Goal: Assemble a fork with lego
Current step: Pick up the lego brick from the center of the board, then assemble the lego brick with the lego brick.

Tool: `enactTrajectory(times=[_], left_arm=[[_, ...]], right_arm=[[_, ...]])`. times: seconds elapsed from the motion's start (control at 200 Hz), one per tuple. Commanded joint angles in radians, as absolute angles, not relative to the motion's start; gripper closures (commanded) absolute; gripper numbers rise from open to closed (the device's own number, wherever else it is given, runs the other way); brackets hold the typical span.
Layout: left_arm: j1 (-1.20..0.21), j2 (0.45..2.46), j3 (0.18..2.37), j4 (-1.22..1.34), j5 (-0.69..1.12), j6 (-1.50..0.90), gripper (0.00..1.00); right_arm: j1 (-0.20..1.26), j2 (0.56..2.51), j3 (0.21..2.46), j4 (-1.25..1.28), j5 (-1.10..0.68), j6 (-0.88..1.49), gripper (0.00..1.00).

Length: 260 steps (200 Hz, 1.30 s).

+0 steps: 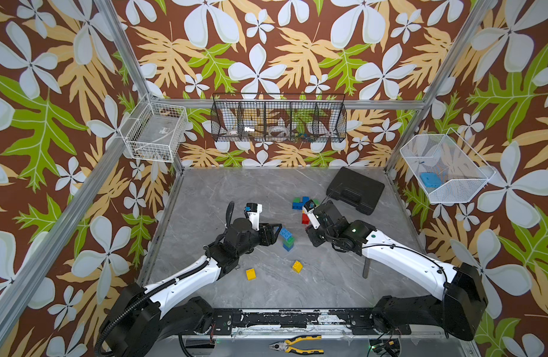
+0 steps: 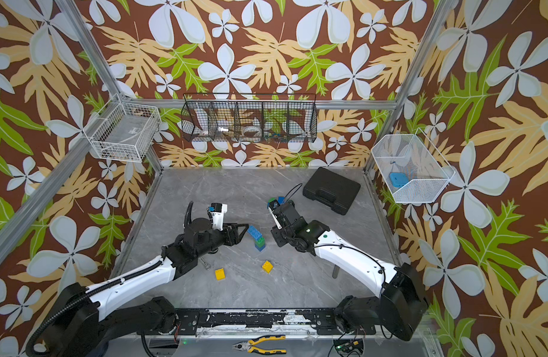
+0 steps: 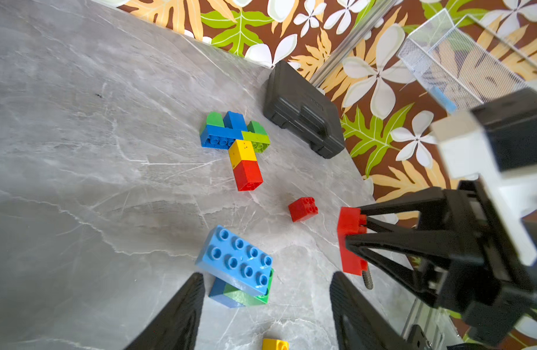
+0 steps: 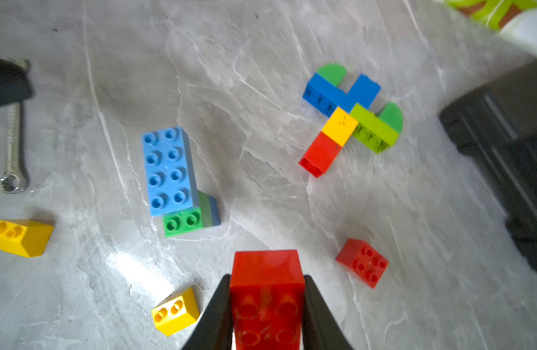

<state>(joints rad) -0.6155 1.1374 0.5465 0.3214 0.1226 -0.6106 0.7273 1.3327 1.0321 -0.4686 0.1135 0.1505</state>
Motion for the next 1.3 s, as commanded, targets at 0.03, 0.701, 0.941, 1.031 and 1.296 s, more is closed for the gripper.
enactTrajectory(times=[0.03,0.701,0.941,1.031,1.296], left_arm=[[-0.544,1.145,0.497,0.483,0.259,-0.712,0.32],[-0.356,1.567,0.660,0.544,0.504,-0.784,0.35],[-0.355,1.637,0.723,0.454,0.496,-0.731,0.37],[-0.355,1.651,0.746,0.392,0.484,-0.692,0.38],[-0.355,1.674,0.773,0.336,0.505,-0.639,0.40]], right_arm=[[0.737,1.326,1.077,-0.472,0.007,0.040,1.00],[0.739,1.628,1.452,-0.972,-0.069,-0.002,1.00],[0.766,1.702,1.496,-1.018,-0.028,0.068,1.00],[0.780,1.730,1.512,-1.019,-0.025,0.091,1.00],[0.799,1.789,1.526,-1.001,-0.010,0.140,1.00]])
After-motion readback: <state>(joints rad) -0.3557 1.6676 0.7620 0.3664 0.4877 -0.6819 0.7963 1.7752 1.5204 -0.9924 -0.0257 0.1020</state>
